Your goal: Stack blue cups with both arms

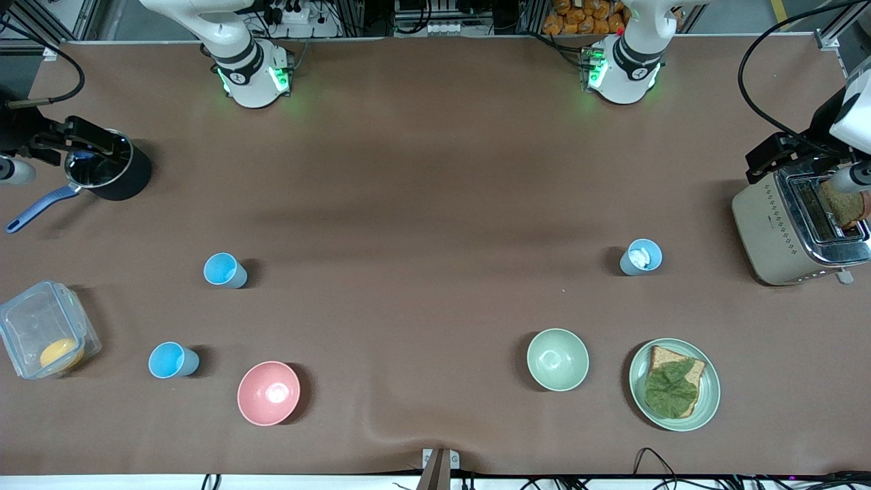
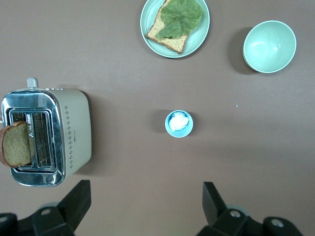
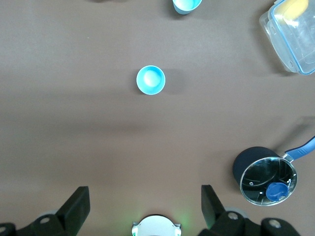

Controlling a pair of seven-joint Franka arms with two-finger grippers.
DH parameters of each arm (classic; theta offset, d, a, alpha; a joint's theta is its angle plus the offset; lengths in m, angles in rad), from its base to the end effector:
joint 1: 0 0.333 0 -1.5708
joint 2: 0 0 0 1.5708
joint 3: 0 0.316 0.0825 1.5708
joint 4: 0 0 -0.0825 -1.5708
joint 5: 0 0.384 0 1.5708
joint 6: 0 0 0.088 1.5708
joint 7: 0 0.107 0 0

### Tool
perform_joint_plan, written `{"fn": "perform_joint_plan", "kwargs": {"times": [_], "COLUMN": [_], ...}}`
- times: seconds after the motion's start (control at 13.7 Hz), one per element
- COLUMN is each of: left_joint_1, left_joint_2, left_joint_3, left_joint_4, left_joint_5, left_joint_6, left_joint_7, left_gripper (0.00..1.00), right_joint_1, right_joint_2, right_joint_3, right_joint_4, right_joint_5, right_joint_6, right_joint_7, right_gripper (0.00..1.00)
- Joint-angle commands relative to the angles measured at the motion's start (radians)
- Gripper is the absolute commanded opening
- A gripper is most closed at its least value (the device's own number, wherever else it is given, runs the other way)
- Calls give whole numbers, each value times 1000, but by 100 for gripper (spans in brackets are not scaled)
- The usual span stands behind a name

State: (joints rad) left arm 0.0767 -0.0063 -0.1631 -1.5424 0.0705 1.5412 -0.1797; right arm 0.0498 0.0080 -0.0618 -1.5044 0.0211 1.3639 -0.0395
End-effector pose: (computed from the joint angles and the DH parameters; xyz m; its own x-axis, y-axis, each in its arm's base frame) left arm 0.5486 -0.0401 0.6390 0.9953 0.0948 0.0178 0.0958 -0.9930 -0.0694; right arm 0.5347 -0.0037 0.6343 0.9886 0.0319 -0.1470 0.0283 -0.9993 -0.0264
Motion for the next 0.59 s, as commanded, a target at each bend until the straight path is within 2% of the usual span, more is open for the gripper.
{"fn": "perform_joint_plan", "kwargs": {"times": [0.0,0.51], "left_joint_1": [-9,-5], "left_joint_2": [8,8], "left_joint_3": [11,34], "left_joint_4": [30,25], "left_joint_5": [-26,-74], "left_joint_6": [-36,-50], "left_joint_7": [23,23], "left_gripper": [100,100], "right_joint_1": [12,12], "right_joint_2": [-34,-25], "right_joint_3": [-10,-10], "right_joint_4": [-30,-52], "right_joint_5": [-3,-3], "right_joint_6": [1,9], "right_joint_7": [-3,-3], "right_gripper": [100,100]}}
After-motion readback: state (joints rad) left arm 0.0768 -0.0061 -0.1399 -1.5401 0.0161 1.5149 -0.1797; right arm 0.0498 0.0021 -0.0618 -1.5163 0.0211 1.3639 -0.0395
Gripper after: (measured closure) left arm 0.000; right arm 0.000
